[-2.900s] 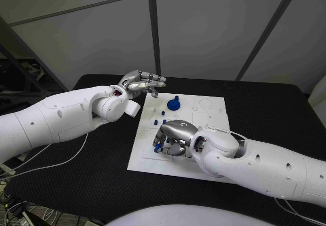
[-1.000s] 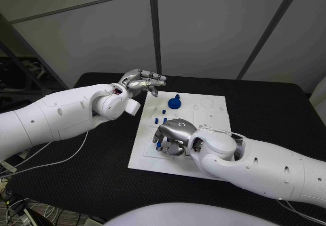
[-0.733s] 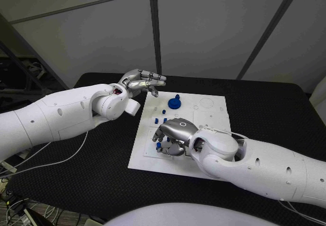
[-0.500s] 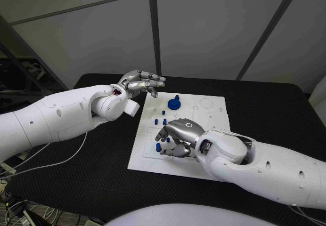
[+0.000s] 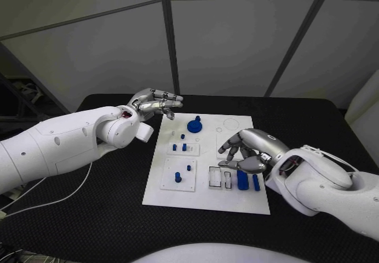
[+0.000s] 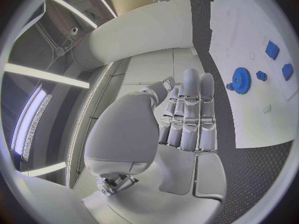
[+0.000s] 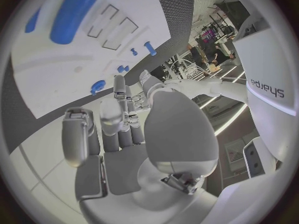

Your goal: Assemble the parts on the task board

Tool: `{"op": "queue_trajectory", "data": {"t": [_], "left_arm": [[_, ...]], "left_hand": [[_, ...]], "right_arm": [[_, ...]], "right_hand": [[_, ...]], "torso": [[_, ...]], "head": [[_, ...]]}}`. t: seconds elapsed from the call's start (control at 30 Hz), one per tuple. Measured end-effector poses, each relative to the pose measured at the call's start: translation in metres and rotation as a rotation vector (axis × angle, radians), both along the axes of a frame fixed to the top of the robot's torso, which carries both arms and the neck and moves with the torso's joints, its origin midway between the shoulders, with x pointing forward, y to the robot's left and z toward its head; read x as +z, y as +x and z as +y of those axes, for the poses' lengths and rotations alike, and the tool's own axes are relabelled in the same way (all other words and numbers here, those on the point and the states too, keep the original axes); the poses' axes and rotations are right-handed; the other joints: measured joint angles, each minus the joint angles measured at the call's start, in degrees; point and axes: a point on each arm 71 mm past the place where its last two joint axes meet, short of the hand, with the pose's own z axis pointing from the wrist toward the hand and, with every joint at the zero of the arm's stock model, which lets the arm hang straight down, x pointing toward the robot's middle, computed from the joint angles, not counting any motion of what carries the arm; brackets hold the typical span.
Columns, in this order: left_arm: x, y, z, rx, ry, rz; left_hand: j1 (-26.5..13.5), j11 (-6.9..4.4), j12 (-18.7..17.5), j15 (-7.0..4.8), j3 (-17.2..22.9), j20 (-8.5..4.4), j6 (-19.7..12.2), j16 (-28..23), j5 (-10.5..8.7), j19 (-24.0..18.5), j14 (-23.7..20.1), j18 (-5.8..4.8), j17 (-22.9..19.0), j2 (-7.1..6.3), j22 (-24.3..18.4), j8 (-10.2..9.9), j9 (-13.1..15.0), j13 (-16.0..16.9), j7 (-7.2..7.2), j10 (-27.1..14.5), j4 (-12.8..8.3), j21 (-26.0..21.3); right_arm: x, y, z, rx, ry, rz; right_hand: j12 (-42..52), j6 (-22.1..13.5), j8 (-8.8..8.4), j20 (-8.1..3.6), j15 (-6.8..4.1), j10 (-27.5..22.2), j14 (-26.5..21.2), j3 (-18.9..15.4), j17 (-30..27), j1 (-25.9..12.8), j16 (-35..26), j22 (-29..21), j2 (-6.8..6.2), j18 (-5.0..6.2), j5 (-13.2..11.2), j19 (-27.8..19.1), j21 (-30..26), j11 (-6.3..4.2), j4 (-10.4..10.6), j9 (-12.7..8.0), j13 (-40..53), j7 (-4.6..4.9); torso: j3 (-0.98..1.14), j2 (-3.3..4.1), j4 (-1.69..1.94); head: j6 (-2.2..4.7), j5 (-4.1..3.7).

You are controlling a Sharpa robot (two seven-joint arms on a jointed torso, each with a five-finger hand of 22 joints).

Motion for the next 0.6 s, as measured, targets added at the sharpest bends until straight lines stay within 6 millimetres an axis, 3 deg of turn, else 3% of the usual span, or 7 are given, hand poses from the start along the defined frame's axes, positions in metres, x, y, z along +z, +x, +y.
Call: {"op": "queue_trajectory", "data": {"t": [0.07, 0.13, 0.2, 0.27, 0.43, 0.6], "left_arm": [[0.0, 0.0, 0.0, 0.0, 0.001, 0.001], [-0.001, 0.0, 0.0, -0.001, 0.001, 0.002], [-0.001, -0.001, 0.0, -0.002, 0.001, 0.002], [-0.001, -0.001, 0.0, -0.003, 0.001, 0.003], [-0.001, -0.003, 0.001, -0.003, 0.002, 0.003], [0.0, -0.004, -0.001, -0.009, 0.001, 0.004]], "left_hand": [[0.0, 0.0, 0.0, 0.0, 0.0, 0.0, 0.0, 0.0, 0.0, 0.0, 0.0, 0.0, 0.0, 0.0, 0.0, 0.0, 0.0, 0.0, 0.0, 0.0, 0.0, 0.0], [0.0, 0.0, 0.0, 0.0, 0.0, 0.0, 0.0, 0.0, 0.0, 0.0, 0.0, 0.0, 0.0, 0.0, 0.0, 0.0, 0.0, 0.0, 0.0, 0.0, 0.0, 0.0], [0.0, 0.0, 0.0, 0.0, 0.0, 0.0, 0.0, 0.0, 0.0, 0.0, 0.0, 0.0, 0.0, 0.0, 0.0, 0.0, 0.0, 0.0, 0.0, 0.0, 0.0, -0.2], [0.0, 0.0, 0.0, 0.0, 0.0, 0.0, 0.0, 0.0, 0.0, 0.0, 0.0, 0.0, 0.0, 0.0, 0.0, 0.0, 0.0, 0.0, 0.0, 0.0, 0.0, -0.2], [0.0, 0.0, 0.0, 0.0, 0.0, 0.0, 0.0, 0.0, 0.0, 0.0, 0.0, 0.0, 0.0, 0.0, 0.0, 0.0, 0.0, 0.0, 0.0, 0.0, 0.0, -0.2], [0.0, 0.0, 0.0, 0.0, 0.0, 0.0, 0.0, 0.0, 0.0, 0.0, 0.0, 0.0, 0.0, 0.0, 0.0, 0.0, 0.0, 0.0, 0.0, 0.0, 0.0, -0.2]], "right_arm": [[0.0, 0.001, -0.011, -0.045, 0.002, 0.022], [0.0, 0.0, -0.019, -0.088, -0.003, 0.041], [0.0, -0.001, -0.026, -0.123, -0.013, 0.054], [0.0, -0.002, -0.033, -0.161, -0.028, 0.067], [-0.005, -0.004, -0.045, -0.242, -0.073, 0.099], [-0.021, -0.013, -0.048, -0.29, -0.131, 0.144]], "right_hand": [[7.3, 1.4, 0.73, -1.13, -1.07, 3.3, -0.1, -1.0, 0.8, -1.1, 1.0, 0.0, -0.26, -0.58, 0.0, 0.1, 1.0, -1.33, 1.0, 1.1, 6.5, -1.05], [28.9, 2.0, 1.02, -2.08, -1.67, 4.3, 0.0, -2.2, 5.0, -1.1, 5.0, 0.0, -0.25, -0.92, 0.5, 0.0, 2.1, -2.35, 2.6, 3.3, 29.0, -1.59], [43.7, 1.6, 1.02, -2.2, -1.68, 4.3, 0.0, -3.7, 9.2, -1.7, 8.4, 0.0, 0.3, -0.92, 0.1, 0.0, 2.7, -2.49, 4.5, 5.0, 43.8, -1.93], [52.3, 1.3, 1.02, -2.2, -1.68, 4.3, 0.0, -5.2, 12.2, -3.1, 10.8, 0.0, 0.33, -0.92, 0.0, 0.0, 3.4, -2.49, 5.5, 6.5, 52.9, -1.73], [60.7, 1.2, 1.02, -2.2, -1.67, 4.3, 0.0, -7.9, 16.3, -5.0, 13.9, 0.0, 0.73, -1.81, 0.0, 0.0, 4.1, -2.49, 5.6, 9.5, 62.1, -1.65], [64.5, 1.2, 1.01, -2.2, -1.67, 4.3, 0.0, -9.3, 19.1, -7.5, 15.9, 0.0, 0.89, -1.81, 0.0, 0.0, 4.1, -2.49, 5.7, 12.7, 64.2, -2.03]], "torso": [[0.02, -0.08, -0.17], [0.01, -0.14, -0.28], [0.02, -0.17, -0.36], [0.02, -0.17, -0.42], [-0.01, -0.18, -0.49], [-0.03, -0.21, -0.68]], "head": [[0.12, -0.49], [0.27, -0.98], [0.44, -1.66], [0.51, -2.47], [0.55, -3.35], [0.28, -3.91]]}}
